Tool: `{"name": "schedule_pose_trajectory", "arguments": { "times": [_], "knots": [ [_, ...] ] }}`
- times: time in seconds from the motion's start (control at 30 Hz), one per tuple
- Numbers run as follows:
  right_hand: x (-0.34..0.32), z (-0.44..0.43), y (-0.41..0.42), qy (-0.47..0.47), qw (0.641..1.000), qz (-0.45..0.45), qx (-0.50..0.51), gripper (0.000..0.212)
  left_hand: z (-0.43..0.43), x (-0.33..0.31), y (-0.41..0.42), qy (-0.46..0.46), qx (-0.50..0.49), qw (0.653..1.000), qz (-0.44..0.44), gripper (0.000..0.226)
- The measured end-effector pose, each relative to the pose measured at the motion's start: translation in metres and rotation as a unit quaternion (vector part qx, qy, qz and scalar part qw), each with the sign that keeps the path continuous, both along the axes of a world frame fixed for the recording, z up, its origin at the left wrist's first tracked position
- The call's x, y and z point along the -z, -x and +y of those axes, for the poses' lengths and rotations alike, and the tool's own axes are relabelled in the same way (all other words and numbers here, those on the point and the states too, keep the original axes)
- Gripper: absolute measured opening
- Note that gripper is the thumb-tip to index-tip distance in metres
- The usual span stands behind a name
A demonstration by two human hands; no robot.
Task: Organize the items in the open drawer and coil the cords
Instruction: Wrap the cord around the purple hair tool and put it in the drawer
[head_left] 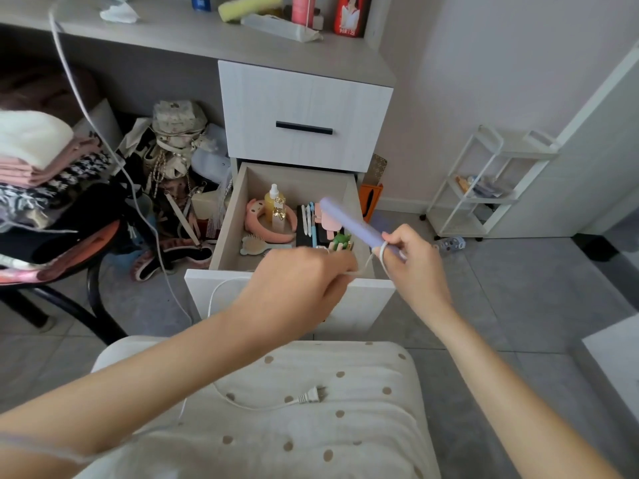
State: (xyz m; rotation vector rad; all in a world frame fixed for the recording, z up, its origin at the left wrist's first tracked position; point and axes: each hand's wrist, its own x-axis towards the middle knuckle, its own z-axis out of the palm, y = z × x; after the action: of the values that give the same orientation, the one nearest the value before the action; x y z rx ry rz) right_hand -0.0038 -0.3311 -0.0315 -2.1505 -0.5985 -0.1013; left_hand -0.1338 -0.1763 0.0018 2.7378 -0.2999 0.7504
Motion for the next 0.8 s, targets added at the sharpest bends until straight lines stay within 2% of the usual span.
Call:
{"name": "schedule_pose_trajectory", "arguments": {
  "times": [0.07, 0.17, 0.27, 0.37, 0.53, 0.63, 0.7, 0.8],
  "knots": [
    [0.002, 0.000, 0.012, 0.050, 0.997, -0.042, -0.049, 0.039, 0.005, -0.011, -0.004, 0.003, 0.007, 1.000, -0.024, 0.020],
    [0.007, 0.001, 0.022, 0.115, 0.980, -0.132, -0.095, 0.021, 0.013, -0.026, -0.008, 0.013, -0.015, 1.000, -0.019, 0.021],
    [0.008, 0.000, 0.024, 0.162, 0.959, -0.202, -0.118, 0.015, 0.023, -0.037, -0.015, 0.085, -0.057, 0.995, 0.012, 0.017],
    [0.004, 0.002, 0.031, 0.186, 0.945, -0.234, -0.134, 0.018, 0.037, -0.044, -0.023, 0.149, -0.076, 0.985, 0.044, 0.011],
    [-0.003, 0.012, 0.044, 0.204, 0.915, -0.293, -0.189, 0.026, 0.041, -0.054, -0.034, 0.166, -0.064, 0.982, 0.072, 0.010],
    [-0.009, 0.012, 0.052, 0.184, 0.907, -0.303, -0.225, 0.010, 0.055, -0.046, -0.047, 0.205, -0.053, 0.970, 0.117, 0.008],
    [-0.010, 0.010, 0.056, 0.185, 0.908, -0.297, -0.232, 0.006, 0.064, -0.038, -0.052, 0.248, -0.041, 0.953, 0.172, 0.008],
    [-0.008, 0.006, 0.060, 0.155, 0.921, -0.284, -0.216, 0.011, 0.070, -0.027, -0.054, 0.400, -0.033, 0.873, 0.277, 0.012]
  ]
}}
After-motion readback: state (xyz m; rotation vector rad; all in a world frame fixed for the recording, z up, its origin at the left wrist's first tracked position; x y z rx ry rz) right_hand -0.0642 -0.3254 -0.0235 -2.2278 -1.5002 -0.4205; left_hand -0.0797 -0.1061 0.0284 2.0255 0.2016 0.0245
